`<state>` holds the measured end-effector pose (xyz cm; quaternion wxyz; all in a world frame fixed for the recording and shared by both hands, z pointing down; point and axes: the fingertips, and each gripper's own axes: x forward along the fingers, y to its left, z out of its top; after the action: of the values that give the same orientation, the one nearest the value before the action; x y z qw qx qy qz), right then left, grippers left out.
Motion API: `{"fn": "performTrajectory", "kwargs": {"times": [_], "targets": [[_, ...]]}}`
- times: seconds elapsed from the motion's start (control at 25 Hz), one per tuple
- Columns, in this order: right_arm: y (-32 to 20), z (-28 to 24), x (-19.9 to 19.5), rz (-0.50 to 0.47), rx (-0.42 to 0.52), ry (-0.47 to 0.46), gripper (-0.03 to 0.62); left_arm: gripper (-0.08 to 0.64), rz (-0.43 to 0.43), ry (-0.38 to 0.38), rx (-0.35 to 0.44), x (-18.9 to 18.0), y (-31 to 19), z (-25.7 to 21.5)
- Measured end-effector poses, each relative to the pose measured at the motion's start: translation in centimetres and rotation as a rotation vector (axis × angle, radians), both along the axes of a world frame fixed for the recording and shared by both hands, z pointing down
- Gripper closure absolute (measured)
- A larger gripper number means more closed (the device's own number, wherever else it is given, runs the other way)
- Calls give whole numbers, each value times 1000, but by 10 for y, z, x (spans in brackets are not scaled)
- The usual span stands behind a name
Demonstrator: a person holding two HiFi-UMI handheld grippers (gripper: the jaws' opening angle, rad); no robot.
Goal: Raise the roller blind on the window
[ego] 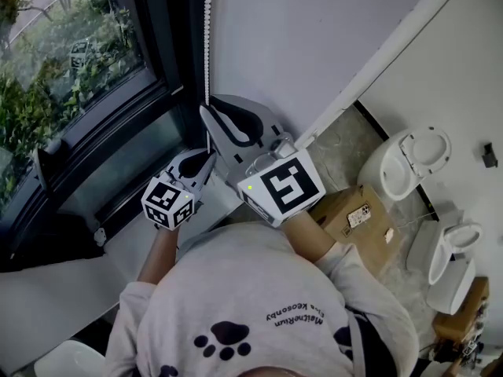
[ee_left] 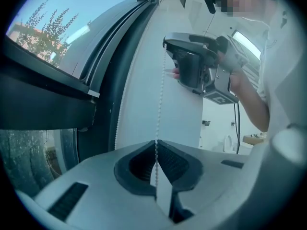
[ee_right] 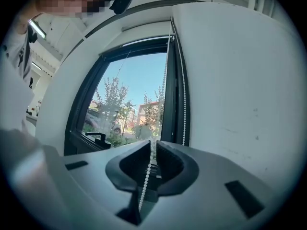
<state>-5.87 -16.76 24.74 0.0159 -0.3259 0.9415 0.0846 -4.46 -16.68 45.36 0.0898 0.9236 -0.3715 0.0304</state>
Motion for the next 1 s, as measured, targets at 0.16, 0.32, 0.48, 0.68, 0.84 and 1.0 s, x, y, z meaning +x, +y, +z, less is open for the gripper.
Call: {"fn": "performTrajectory", "kwargs": {"times": [0.16,0.32,0.48,0.68,0.84,1.0], "targets": [[-2,6,-2,1,-13,20,551,541,-1,-3,-12,-2,0,13],[-2,12,-5,-1,-29,21,559,541,-1,-1,-8,-2,1,17],[-4,13,-5,7,-37,4,569,540,-24,-11,48,-4,-3,17],[-8,11,-3,33,-19,-2,571,540,-29,10,89,-4,-6,13],[-10,8,-3,54,6,6,571,540,-44,26,91,-8,-6,9],[-12,9,-3,70,7,-1,571,538,-60,47,121,-13,-4,-14]]}}
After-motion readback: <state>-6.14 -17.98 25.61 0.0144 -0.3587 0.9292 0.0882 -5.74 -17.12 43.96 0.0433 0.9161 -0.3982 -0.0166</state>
